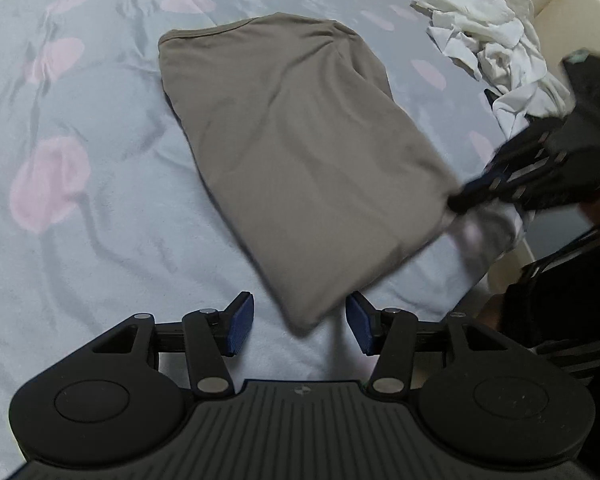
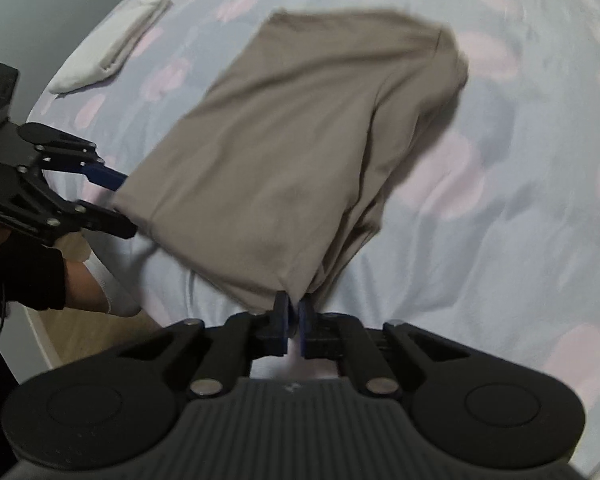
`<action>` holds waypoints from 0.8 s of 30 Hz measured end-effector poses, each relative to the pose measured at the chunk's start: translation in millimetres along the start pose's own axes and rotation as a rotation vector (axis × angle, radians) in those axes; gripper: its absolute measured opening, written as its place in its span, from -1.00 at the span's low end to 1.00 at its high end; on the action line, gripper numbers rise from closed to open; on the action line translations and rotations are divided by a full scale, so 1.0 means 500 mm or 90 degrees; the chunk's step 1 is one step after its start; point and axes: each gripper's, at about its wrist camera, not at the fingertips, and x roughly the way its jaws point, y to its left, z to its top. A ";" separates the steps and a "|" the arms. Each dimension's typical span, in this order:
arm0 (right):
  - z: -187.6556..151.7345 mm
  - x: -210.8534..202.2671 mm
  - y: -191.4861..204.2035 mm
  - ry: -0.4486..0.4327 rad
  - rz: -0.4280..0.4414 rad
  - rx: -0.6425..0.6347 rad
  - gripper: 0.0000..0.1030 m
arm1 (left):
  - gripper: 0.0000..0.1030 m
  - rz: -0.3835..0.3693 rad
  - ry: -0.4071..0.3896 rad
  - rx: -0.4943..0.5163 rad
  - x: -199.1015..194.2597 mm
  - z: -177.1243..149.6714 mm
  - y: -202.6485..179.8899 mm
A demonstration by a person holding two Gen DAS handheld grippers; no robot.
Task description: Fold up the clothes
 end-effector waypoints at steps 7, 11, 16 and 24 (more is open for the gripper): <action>-0.006 -0.002 -0.022 0.036 -0.018 0.015 -0.90 | -0.05 -0.010 -0.024 0.016 -0.021 0.007 -0.006; -0.025 0.041 0.007 0.077 -0.015 -0.013 -0.77 | -0.05 -0.003 -0.047 0.043 -0.036 0.019 -0.019; -0.005 0.006 -0.001 0.066 -0.028 -0.020 -0.35 | -0.05 -0.007 -0.074 0.084 -0.055 0.037 -0.034; 0.017 -0.006 -0.017 0.027 -0.016 0.007 -0.25 | -0.07 0.075 -0.044 0.287 -0.022 0.018 -0.118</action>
